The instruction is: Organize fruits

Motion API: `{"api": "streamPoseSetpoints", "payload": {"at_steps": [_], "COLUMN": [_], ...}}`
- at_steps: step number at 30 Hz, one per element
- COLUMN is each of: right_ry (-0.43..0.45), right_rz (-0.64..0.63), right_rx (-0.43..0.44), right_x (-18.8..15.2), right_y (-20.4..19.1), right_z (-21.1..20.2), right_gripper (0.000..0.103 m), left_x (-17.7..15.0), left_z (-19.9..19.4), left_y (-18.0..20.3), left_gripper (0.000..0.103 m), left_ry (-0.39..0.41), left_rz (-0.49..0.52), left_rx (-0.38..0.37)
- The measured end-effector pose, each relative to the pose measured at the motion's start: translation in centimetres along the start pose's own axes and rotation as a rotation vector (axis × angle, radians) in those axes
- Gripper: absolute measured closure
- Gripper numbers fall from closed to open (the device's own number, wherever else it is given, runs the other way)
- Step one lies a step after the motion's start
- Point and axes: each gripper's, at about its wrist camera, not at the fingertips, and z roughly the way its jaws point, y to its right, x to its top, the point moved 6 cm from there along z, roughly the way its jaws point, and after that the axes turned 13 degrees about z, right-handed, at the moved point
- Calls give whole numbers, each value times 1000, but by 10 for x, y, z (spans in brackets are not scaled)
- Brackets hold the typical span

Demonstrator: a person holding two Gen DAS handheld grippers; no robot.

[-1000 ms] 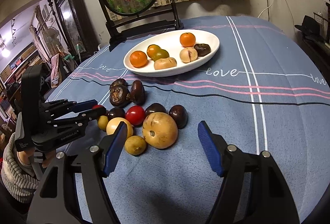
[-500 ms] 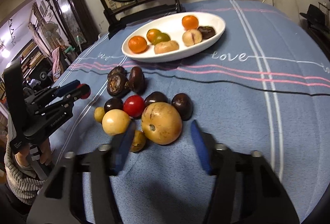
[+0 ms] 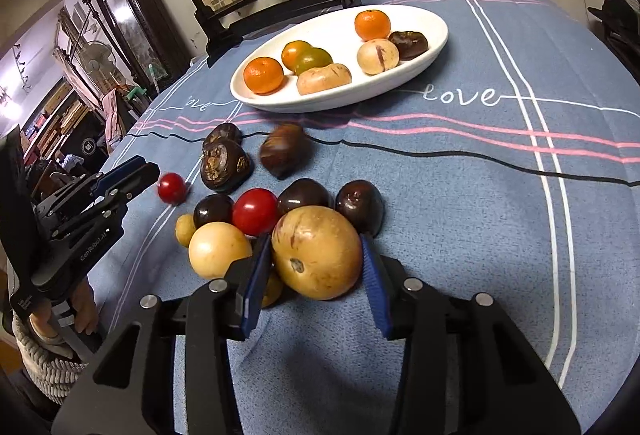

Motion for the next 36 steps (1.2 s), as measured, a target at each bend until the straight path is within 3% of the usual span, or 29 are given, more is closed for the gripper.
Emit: {"api": "streamPoseSetpoints", "payload": {"at_steps": [9,15,18,19,21,22,23,28,30,34,36], "right_ry": [9,20,43,46,48,49,51,58,55,58,57], "right_rz": [-8,-6,-6,-5,-6,-7,-7,-8,-10,-10,-9], "right_rx": [-9,-7,5,12,21,24,26,38,41,44,47], "right_x": [-2,-3,-1,-1,-1,-1,-1,-2,-3,-3,-3], "right_y": [0,0,0,0,-1,-2,-2,-4,-5,-6,-6], "right_z": [-2,-6,-14,-16,-18,-19,-20,-23,-23,-24,-24], "right_gripper": [60,60,60,60,60,60,60,60,60,60,60], "left_x": [-3,-6,-7,-8,-9,-10,-11,-14,-16,-24,-28], "left_z": [11,12,13,13,14,15,15,22,23,28,34], "left_y": [6,6,5,3,2,2,1,-5,-13,-35,-39], "left_gripper": [83,82,80,74,39,9,7,10,16,39,41], "left_ry": [-41,-41,-40,-38,-40,-50,-57,-83,-81,-99,-126], "left_rz": [0,-51,-55,-67,-75,-76,-76,-99,-132,-208,-225], "left_rx": [-87,-227,-220,-228,-228,-219,-206,-187,-187,-171,-162]}}
